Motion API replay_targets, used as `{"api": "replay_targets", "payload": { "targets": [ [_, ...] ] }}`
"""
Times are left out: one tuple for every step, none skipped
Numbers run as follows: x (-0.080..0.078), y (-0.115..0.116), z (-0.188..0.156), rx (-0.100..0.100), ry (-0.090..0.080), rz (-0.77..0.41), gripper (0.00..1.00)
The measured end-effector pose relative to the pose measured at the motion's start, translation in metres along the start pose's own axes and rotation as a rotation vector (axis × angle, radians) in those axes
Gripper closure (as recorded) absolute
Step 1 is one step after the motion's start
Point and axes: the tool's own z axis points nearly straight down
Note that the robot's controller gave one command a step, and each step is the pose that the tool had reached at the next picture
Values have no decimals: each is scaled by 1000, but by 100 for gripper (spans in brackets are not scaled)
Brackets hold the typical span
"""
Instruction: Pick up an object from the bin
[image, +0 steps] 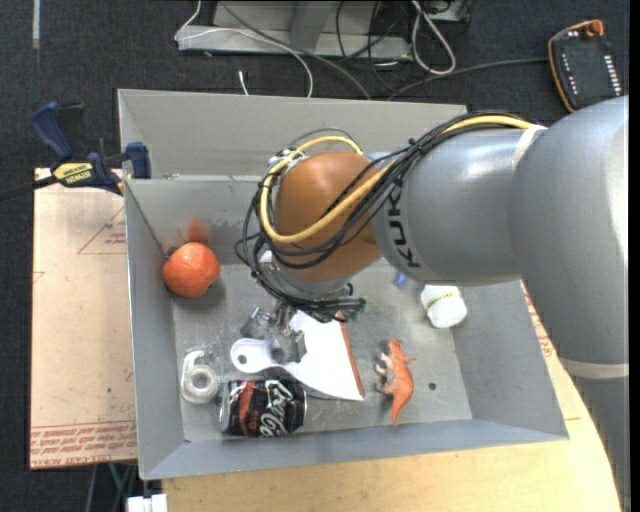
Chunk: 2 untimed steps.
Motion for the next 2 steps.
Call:
{"api": "replay_targets", "payload": {
  "targets": [
    [-3,-2,-27,7,-12,2,100],
    [-3,-1,-30,6,-11,2,100]
  ]
}}
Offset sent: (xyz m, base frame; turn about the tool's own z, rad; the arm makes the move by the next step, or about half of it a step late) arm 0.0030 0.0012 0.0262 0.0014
